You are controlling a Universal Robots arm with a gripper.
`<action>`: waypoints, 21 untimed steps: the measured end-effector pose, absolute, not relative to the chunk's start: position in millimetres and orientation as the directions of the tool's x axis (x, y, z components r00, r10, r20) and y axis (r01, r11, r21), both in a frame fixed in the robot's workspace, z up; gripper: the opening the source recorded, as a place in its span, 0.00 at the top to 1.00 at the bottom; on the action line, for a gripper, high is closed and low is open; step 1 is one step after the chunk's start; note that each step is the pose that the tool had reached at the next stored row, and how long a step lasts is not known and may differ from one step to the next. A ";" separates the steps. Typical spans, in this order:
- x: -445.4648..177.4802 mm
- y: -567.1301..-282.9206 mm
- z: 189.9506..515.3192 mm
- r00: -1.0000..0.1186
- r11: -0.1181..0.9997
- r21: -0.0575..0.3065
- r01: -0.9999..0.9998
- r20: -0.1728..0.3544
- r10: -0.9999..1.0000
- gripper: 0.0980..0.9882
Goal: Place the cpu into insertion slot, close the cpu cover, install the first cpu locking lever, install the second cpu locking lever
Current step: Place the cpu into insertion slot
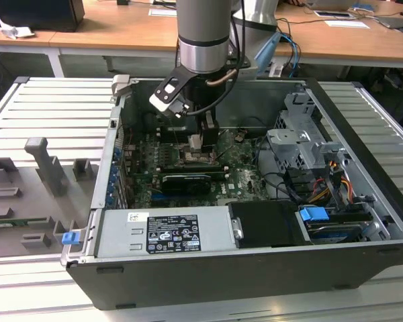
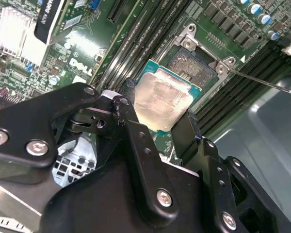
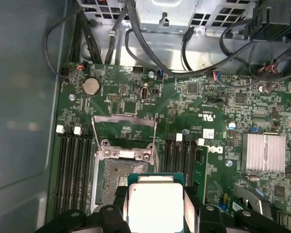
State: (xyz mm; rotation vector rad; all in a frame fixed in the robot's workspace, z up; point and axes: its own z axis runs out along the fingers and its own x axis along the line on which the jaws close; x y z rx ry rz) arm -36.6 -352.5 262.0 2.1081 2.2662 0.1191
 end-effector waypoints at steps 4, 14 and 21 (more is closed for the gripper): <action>-36.7 -348.3 252.6 -0.067 0.065 0.086 0.994 0.020 0.998 0.50; -37.3 -347.8 241.8 -0.021 0.020 0.086 0.996 0.020 1.000 0.50; -42.4 -347.8 240.7 -0.022 0.020 0.086 0.996 0.020 1.000 0.50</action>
